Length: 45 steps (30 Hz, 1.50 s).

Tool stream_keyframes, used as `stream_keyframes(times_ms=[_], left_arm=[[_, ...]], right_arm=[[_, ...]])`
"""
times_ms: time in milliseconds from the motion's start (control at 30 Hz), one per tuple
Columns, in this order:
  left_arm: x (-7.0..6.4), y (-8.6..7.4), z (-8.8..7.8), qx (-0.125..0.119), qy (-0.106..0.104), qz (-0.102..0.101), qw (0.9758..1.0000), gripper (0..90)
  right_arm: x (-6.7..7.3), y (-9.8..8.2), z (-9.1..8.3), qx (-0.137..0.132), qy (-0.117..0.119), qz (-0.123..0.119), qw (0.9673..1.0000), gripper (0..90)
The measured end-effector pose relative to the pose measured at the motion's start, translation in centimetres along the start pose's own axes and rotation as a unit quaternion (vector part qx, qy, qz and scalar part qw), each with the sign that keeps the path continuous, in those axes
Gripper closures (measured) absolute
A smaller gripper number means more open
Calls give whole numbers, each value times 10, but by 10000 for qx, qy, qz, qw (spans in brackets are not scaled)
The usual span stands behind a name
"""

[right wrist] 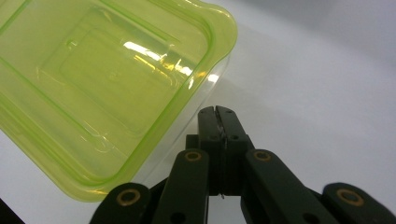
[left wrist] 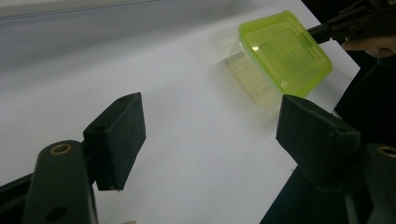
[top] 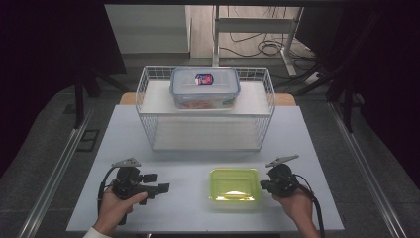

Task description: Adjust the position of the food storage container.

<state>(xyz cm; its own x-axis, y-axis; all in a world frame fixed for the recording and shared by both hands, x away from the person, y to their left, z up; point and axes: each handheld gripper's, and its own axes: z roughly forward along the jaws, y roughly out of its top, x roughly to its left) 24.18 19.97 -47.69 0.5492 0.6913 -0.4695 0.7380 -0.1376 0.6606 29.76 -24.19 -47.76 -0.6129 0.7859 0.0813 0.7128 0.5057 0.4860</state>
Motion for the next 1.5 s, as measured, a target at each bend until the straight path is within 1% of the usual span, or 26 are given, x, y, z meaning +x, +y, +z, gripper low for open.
stream_keyframes(times_ms=[267, 433, 467, 533, 667, 867, 1033, 1133, 1267, 1367, 1500], left_arm=[[1, 0, -1, -11, 7, -1, 10000, 232], [2, 0, -2, -17, 20, -17, 10000, 232], [2, 0, -2, -20, 22, -18, 10000, 232], [2, 0, -2, -20, 20, -18, 10000, 232], [2, 0, -2, -11, 24, -12, 10000, 232], [2, 0, -3, -21, 24, -5, 10000, 232], [3, -1, -4, -31, 40, -27, 10000, 232], [4, -1, -5, -62, 57, -34, 10000, 232], [4, -2, -6, -91, 93, -54, 9999, 232], [4, -2, -5, -90, 116, -57, 9999, 228], [4, -1, -5, -99, 137, -65, 9998, 226]], right_arm=[[17, 11, 11, 34, 75, -161, 9998, 896], [26, 18, 17, 10, 122, -236, 9996, 896], [28, 19, 18, 9, 134, -285, 9995, 896], [32, 22, 20, 4, 141, -298, 9995, 895], [40, 27, 26, -5, 186, -406, 9990, 895], [48, 32, 32, 0, 221, -513, 9984, 896], [49, 32, 32, -9, 248, -497, 9985, 895], [45, 31, 28, -76, 249, -487, 9985, 895], [37, 26, 19, -232, 233, -343, 9989, 895], [31, 21, 11, -362, 343, -153, 9986, 895], [23, 14, 3, -461, 433, -35, 9980, 895]])
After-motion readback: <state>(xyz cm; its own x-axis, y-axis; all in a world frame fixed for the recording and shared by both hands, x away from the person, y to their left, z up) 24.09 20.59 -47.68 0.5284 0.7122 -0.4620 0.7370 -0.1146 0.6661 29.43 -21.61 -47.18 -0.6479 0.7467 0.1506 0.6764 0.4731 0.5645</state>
